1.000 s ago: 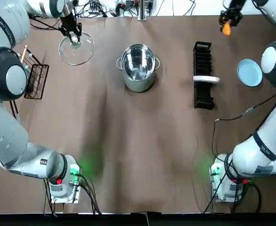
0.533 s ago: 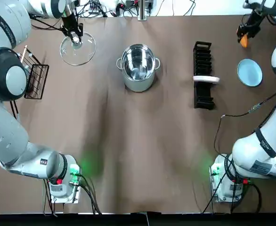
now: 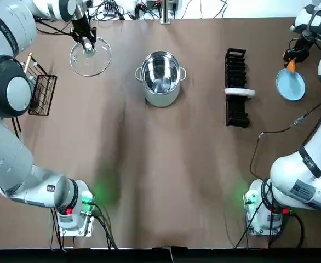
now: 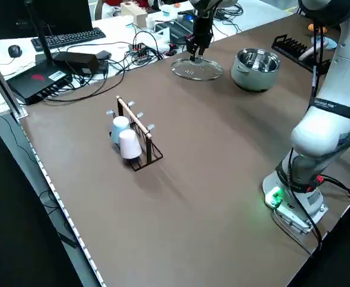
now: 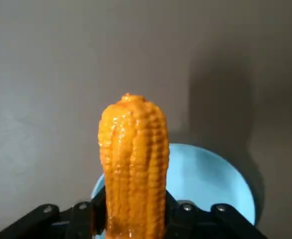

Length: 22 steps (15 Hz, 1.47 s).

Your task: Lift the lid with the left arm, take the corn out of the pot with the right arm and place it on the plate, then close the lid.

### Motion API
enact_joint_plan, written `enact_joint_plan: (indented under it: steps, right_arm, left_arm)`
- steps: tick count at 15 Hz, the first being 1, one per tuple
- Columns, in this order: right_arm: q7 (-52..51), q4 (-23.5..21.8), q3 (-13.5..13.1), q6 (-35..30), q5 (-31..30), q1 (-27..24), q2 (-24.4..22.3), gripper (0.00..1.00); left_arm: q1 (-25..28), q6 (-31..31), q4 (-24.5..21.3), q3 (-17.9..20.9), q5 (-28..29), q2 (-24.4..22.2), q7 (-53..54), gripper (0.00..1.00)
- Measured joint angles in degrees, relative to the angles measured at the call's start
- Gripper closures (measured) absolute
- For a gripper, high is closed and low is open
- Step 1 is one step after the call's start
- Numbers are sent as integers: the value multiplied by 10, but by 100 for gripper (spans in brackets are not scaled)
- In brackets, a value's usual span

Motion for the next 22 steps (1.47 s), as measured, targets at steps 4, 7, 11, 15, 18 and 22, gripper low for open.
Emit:
enact_joint_plan:
  steps: [4,7,11,15,18,22]
  right_arm:
    - [-1,-13,0,27,-6,-14,14,63]
    - [-1,-34,0,38,-12,-31,15,63]
    - [-2,-72,0,66,-14,-43,15,63]
    - [-2,-81,1,70,-15,-43,15,63]
    - [-3,-81,2,69,-16,-43,14,58]
    - [-16,-81,6,69,-16,-43,13,25]
  left_arm:
    - [0,0,0,0,0,0,0,50]
    - [0,0,0,0,0,0,0,50]
    - [0,0,-1,0,0,0,0,50]
    - [0,0,-2,0,0,0,0,50]
    - [0,0,-2,0,0,0,0,50]
    - [0,0,-2,0,0,0,0,50]
